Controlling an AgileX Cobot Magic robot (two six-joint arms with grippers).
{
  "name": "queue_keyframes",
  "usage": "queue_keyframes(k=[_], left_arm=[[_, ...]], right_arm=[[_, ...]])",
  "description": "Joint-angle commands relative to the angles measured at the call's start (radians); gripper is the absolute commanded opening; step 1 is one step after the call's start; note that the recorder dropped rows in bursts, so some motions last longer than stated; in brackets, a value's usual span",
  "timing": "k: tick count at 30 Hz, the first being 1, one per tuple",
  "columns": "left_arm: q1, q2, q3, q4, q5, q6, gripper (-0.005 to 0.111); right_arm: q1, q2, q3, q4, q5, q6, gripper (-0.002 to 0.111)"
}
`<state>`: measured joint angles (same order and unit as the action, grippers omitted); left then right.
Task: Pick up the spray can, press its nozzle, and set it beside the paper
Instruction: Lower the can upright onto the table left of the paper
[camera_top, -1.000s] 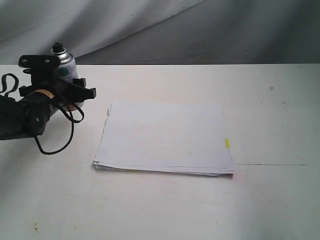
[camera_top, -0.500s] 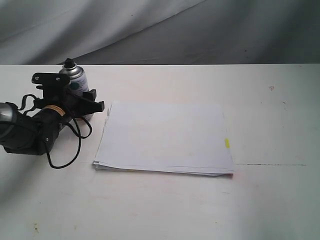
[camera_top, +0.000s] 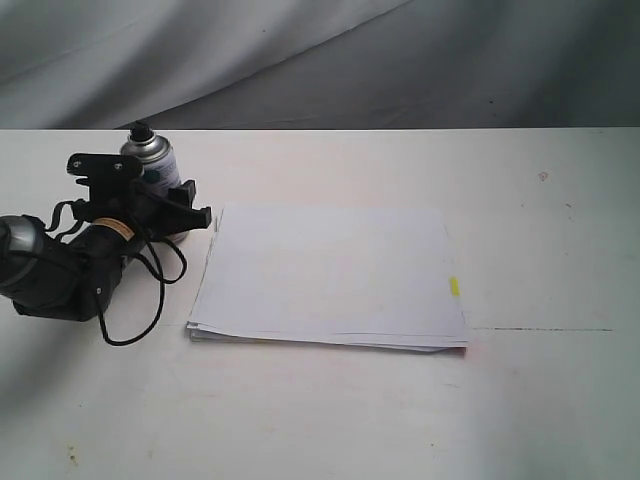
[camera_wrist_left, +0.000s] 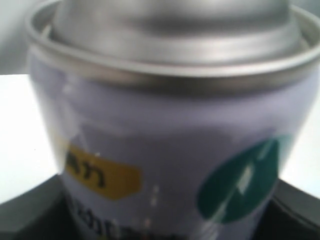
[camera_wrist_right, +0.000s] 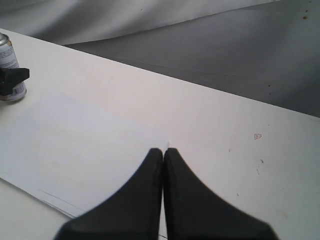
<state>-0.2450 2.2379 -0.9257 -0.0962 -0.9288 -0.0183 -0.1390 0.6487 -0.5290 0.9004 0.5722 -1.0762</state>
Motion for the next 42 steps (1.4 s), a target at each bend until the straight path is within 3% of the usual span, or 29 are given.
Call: queue_keyframes(k=[1,20,23,26,27,30,38,39,42], left_arm=[[0.001,0.007,-0.008,-0.013,-0.069,-0.031,0.0],[0.001,0.012,-0.008,-0.027,-0.028,-0.033,0.002],[0.001,0.012,-0.008,-0.028,-0.004,-0.031,0.012],[0.001,0.012,-0.008,-0.028,0.006,-0.03,0.03],[0.001,0.012,-0.008,-0.028,0.006,-0.03,0.043],[0.001,0.012,-0.008,-0.028,0.006,-0.03,0.057],[0.001,0.012,-0.008,0.01,-0.009,0.036,0.064],[0.001,0.007,-0.008,0.003,-0.002,0.038,0.075],[0.001,0.002,-0.008,-0.066,0.07,0.038,0.091]], right_arm=[[0.0,-0.004,0.004,0.007,-0.008,-0.011,0.0],[0.0,-0.004,0.004,0.007,-0.008,-0.018,0.0],[0.0,-0.004,0.004,0.007,-0.008,-0.018,0.0],[0.0,-0.004,0.004,0.007,-0.008,-0.018,0.0],[0.0,-0.004,0.004,0.007,-0.008,-0.018,0.0],[0.0,-0.004,0.004,0.007,-0.008,-0.018,0.0],[0.0,-0.004,0.004,0.007,-0.008,-0.018,0.0],[0.0,-0.004,0.004,0.007,-0.008,-0.018,0.0],[0.0,-0.004,0.004,0.007,-0.008,-0.018,0.0]])
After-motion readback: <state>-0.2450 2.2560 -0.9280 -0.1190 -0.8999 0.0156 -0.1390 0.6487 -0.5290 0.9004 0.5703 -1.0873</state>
